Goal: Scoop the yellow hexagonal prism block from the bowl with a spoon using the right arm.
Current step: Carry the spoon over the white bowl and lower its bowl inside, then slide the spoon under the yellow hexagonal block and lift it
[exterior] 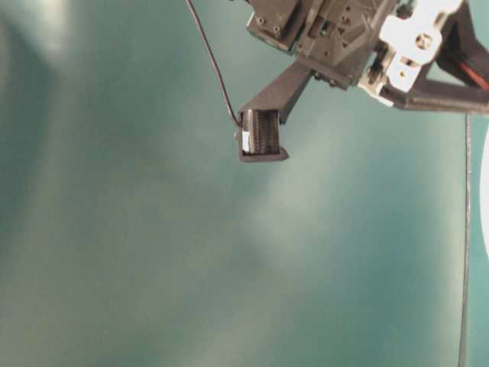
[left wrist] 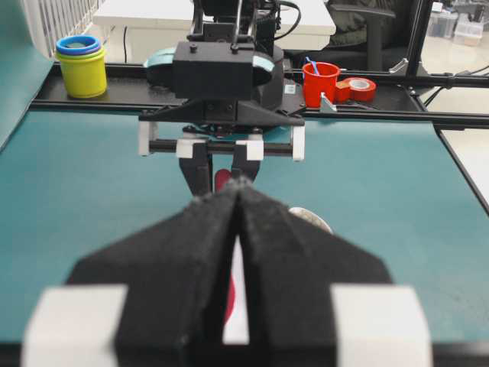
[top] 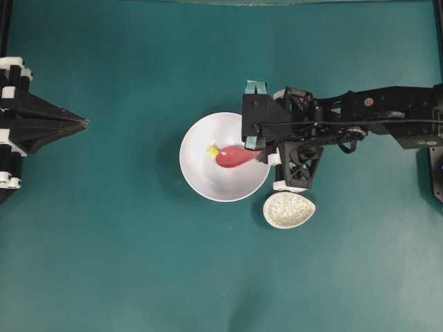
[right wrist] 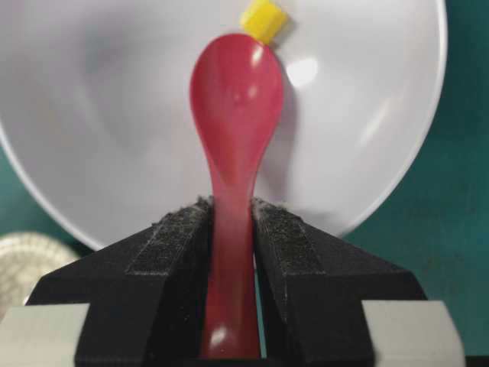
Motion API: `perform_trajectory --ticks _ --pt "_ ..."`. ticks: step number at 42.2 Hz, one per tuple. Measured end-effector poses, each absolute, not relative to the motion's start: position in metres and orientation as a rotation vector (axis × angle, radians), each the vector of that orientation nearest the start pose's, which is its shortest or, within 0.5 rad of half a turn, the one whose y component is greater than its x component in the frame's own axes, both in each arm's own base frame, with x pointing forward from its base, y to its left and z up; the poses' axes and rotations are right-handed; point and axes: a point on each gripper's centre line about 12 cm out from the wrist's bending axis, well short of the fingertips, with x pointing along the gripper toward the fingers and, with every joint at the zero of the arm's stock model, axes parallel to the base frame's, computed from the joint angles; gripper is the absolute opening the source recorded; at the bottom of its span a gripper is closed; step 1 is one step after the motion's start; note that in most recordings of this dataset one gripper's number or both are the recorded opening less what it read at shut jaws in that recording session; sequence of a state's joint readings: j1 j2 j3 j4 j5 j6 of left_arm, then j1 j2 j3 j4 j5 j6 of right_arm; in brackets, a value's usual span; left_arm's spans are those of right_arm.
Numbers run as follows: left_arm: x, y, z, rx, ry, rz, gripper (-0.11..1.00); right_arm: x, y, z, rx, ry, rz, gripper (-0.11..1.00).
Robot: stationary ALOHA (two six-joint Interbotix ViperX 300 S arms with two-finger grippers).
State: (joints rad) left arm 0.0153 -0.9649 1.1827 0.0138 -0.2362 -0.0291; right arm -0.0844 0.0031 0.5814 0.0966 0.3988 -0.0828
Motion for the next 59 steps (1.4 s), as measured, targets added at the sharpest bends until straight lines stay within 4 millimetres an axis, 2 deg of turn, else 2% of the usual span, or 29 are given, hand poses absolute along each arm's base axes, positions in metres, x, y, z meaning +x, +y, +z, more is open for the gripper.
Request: perform_trajectory --ticks 15,59 --pt "0.198 0.002 0.284 -0.017 -0.018 0.011 0.0 0.385 -0.029 0.17 0.07 0.883 -0.059 0.22" --pt "0.198 0.002 0.283 -0.016 -0.009 0.011 0.0 0.395 -0.031 0.178 0.07 0.776 -0.072 0.22"
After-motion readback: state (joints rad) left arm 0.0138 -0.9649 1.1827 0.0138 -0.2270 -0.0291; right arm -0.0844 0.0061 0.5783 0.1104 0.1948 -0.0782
